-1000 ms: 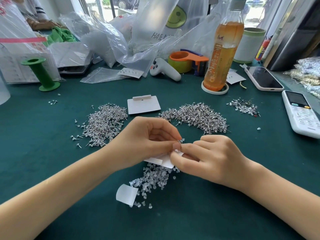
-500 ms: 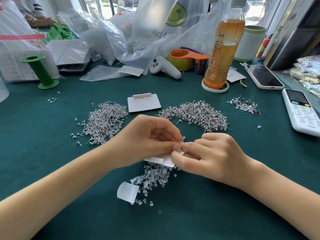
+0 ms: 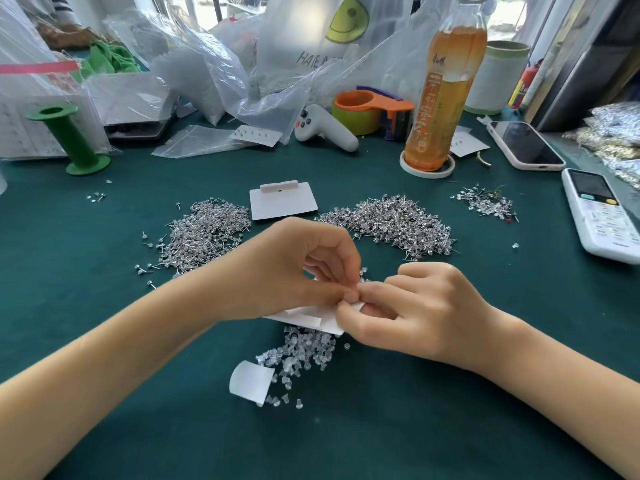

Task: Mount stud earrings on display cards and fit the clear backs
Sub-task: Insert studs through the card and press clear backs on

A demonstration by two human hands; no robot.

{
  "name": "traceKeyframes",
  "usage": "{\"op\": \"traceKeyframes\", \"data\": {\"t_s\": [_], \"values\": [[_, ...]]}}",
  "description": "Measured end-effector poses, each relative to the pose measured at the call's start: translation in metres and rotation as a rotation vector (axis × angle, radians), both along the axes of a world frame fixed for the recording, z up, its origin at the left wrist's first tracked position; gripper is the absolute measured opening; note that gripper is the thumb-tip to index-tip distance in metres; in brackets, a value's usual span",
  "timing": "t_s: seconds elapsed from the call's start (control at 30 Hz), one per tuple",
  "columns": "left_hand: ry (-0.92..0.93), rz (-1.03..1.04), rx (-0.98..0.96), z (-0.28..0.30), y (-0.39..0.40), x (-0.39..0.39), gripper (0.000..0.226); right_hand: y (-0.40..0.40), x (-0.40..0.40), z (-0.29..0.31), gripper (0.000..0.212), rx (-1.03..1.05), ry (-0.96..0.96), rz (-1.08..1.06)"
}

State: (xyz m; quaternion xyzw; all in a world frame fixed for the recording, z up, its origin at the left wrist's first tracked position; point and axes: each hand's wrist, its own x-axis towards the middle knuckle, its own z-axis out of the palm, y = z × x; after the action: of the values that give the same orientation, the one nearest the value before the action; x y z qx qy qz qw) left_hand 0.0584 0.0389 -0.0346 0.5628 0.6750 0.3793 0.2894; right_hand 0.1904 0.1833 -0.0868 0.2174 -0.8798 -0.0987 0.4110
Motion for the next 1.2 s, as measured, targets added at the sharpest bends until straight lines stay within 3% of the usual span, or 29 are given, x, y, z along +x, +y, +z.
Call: {"op": "traceKeyframes", "data": {"t_s": [0.2,0.47,0.97,1.2], "values": [[-0.019,-0.031,-0.049,0.0019,0.0037,-0.0022,0.017,-0.0012,0.0006,0.0009,0.033,0.005,-0.025,-0.009],[-0.183,0.092,0.033,-0.0016,0.0015,-0.0033,0.025,0.0011,-0.0011,0.0061,0.031,-0.042,-0.037,-0.001],[0.006,0.003,0.012,-0.0008,0.0043,-0.0048,0.019,-0.0012,-0.0030,-0.0001,0.037,0.026,0.064,-0.008],[-0.073,-0.011,-0.009,0.0011,0.0069,-0.0077,0.015,0.0012,-0.0028,0.0024,0.026,-0.035,0.018,0.009]]}}
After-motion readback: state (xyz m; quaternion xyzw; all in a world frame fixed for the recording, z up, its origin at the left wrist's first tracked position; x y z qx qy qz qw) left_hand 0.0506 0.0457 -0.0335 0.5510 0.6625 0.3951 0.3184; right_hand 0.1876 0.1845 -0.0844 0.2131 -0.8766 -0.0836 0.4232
